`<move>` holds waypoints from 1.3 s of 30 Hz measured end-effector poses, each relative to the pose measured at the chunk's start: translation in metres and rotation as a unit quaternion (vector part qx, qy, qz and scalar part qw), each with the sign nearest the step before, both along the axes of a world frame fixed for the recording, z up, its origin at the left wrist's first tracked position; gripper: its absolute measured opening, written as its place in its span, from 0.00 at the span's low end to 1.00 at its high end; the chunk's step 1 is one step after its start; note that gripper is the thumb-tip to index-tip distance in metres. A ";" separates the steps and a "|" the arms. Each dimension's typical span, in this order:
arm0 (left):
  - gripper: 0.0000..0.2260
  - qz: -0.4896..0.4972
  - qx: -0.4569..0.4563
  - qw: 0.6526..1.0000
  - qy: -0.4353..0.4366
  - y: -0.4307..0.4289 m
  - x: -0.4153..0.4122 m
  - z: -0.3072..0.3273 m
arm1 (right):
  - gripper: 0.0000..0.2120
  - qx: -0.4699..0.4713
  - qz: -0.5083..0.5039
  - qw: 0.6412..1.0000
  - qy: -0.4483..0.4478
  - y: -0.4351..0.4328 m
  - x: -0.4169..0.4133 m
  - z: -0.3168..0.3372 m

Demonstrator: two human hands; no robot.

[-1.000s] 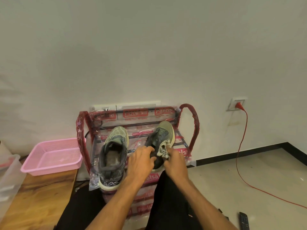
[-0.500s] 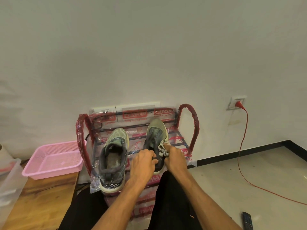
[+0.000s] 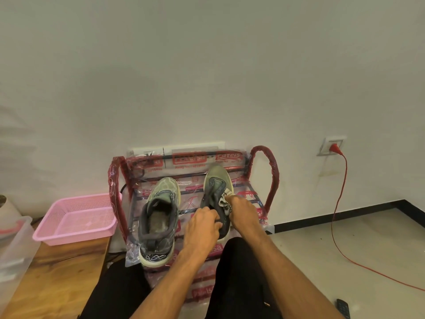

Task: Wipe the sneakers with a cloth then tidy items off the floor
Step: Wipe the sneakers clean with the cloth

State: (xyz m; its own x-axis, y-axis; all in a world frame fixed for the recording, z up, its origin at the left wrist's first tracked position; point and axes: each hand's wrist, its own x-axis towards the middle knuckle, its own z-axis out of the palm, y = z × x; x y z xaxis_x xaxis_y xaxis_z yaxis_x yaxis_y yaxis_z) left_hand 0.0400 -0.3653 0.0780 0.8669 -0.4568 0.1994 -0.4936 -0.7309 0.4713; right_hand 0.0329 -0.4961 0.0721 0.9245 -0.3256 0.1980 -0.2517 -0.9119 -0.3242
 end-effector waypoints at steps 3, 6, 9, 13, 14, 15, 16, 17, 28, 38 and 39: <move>0.08 -0.012 0.028 0.999 -0.012 -0.002 0.001 0.004 | 0.17 0.037 -0.027 0.999 0.001 -0.001 0.004 0.003; 0.09 -0.032 0.072 0.996 -0.052 -0.009 0.001 0.007 | 0.18 0.079 -0.026 0.997 -0.006 0.000 -0.002 -0.003; 0.15 -0.057 0.103 0.992 -0.047 -0.019 -0.001 0.008 | 0.15 0.092 0.001 0.996 -0.004 -0.003 -0.007 -0.005; 0.14 -0.063 0.124 0.990 -0.019 -0.019 0.001 0.008 | 0.16 0.125 0.000 0.992 0.007 -0.010 -0.013 -0.006; 0.15 -0.060 0.123 0.991 -0.013 -0.018 0.002 0.007 | 0.17 0.136 -0.006 0.991 0.006 -0.012 -0.014 -0.007; 0.15 -0.057 0.121 0.991 -0.007 -0.017 0.004 0.007 | 0.17 0.147 -0.012 0.989 0.005 -0.014 -0.016 -0.008; 0.16 -0.053 0.121 0.991 -0.005 -0.016 0.004 0.007 | 0.17 0.153 -0.017 0.988 0.005 -0.014 -0.017 -0.009; 0.16 -0.051 0.122 0.991 -0.005 -0.016 0.004 0.008 | 0.16 0.156 -0.020 0.988 0.006 -0.014 -0.019 -0.009; 0.20 0.016 -0.235 0.958 0.162 -0.018 0.013 -0.004 | 0.18 0.129 -0.063 0.983 -0.115 -0.017 -0.027 0.011; 0.10 0.024 -0.345 0.880 0.326 -0.003 0.014 -0.021 | 0.23 -0.033 0.099 0.994 -0.045 0.002 -0.024 0.014; 0.11 0.021 -0.346 0.881 0.322 -0.002 0.014 -0.022 | 0.22 -0.064 0.115 0.990 -0.050 0.007 -0.023 0.012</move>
State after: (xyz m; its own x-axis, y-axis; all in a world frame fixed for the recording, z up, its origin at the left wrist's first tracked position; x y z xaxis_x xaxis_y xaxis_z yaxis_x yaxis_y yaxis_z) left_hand 0.0544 -0.3675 0.0561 0.9150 -0.3843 -0.1226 0.0603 -0.1702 0.9836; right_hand 0.0102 -0.4894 0.0846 0.9448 -0.0757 0.3187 -0.0053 -0.9764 -0.2161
